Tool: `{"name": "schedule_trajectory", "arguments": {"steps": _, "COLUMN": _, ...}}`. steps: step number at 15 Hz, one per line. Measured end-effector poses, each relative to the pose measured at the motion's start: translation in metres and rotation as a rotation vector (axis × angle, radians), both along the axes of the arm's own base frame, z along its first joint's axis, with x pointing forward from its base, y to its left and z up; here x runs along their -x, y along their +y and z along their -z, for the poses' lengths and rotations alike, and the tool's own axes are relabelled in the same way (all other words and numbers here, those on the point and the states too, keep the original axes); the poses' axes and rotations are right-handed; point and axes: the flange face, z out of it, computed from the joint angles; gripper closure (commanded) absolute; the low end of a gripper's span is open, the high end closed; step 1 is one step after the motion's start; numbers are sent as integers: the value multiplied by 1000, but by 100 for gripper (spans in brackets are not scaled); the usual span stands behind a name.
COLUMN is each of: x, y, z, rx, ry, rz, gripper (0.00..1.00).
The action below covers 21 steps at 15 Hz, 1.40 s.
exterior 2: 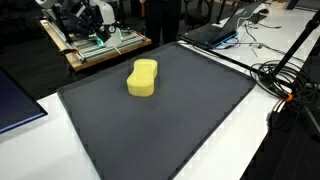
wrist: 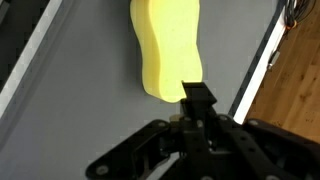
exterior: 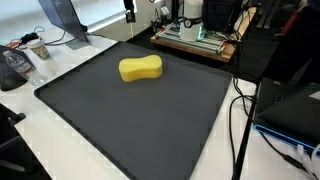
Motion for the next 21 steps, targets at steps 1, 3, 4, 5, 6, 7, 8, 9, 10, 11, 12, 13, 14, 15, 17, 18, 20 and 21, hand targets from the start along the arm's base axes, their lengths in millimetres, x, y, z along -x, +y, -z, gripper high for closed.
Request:
{"name": "schedule_trajectory", "arguments": {"steps": 1, "x": -7, "y": 7, "z": -11, "rx": 42, "ry": 4, "rz": -23, "gripper": 97}}
{"name": "schedule_trajectory", "arguments": {"steps": 3, "x": -22, "y": 26, "z": -27, "rx": 124, "ry": 27, "rz": -74, "gripper": 97}}
{"name": "schedule_trajectory", "arguments": {"steps": 4, "x": -28, "y": 39, "z": -34, "rx": 161, "ry": 43, "rz": -102, "gripper": 97}}
{"name": "schedule_trajectory", "arguments": {"steps": 5, "x": -33, "y": 52, "z": -41, "rx": 199, "ry": 59, "rz": -128, "gripper": 97}}
{"name": "schedule_trajectory", "arguments": {"steps": 6, "x": -39, "y": 67, "z": -48, "rx": 237, "ry": 73, "rz": -152, "gripper": 97}}
{"name": "schedule_trajectory", "arguments": {"steps": 7, "x": -44, "y": 82, "z": -55, "rx": 270, "ry": 100, "rz": -179, "gripper": 87}}
{"name": "schedule_trajectory", "arguments": {"steps": 8, "x": -44, "y": 97, "z": -58, "rx": 284, "ry": 138, "rz": -220, "gripper": 87}}
{"name": "schedule_trajectory", "arguments": {"steps": 9, "x": -43, "y": 110, "z": -60, "rx": 288, "ry": 166, "rz": -252, "gripper": 87}}
{"name": "schedule_trajectory", "arguments": {"steps": 10, "x": -40, "y": 116, "z": -63, "rx": 294, "ry": 174, "rz": -263, "gripper": 87}}
{"name": "schedule_trajectory", "arguments": {"steps": 11, "x": -38, "y": 118, "z": -65, "rx": 297, "ry": 175, "rz": -267, "gripper": 87}}
{"name": "schedule_trajectory", "arguments": {"steps": 12, "x": -37, "y": 117, "z": -66, "rx": 299, "ry": 175, "rz": -266, "gripper": 97}}
{"name": "schedule_trajectory", "arguments": {"steps": 13, "x": -36, "y": 116, "z": -66, "rx": 299, "ry": 176, "rz": -264, "gripper": 97}}
{"name": "schedule_trajectory", "arguments": {"steps": 14, "x": -36, "y": 116, "z": -66, "rx": 298, "ry": 177, "rz": -264, "gripper": 97}}
{"name": "schedule_trajectory", "arguments": {"steps": 15, "x": -37, "y": 118, "z": -66, "rx": 303, "ry": 177, "rz": -268, "gripper": 97}}
{"name": "schedule_trajectory", "arguments": {"steps": 17, "x": -43, "y": 132, "z": -66, "rx": 329, "ry": 183, "rz": -287, "gripper": 97}}
{"name": "schedule_trajectory", "arguments": {"steps": 18, "x": -47, "y": 143, "z": -68, "rx": 347, "ry": 189, "rz": -298, "gripper": 97}}
{"name": "schedule_trajectory", "arguments": {"steps": 20, "x": -54, "y": 167, "z": -71, "rx": 391, "ry": 197, "rz": -319, "gripper": 97}}
{"name": "schedule_trajectory", "arguments": {"steps": 21, "x": -55, "y": 179, "z": -74, "rx": 426, "ry": 205, "rz": -329, "gripper": 97}}
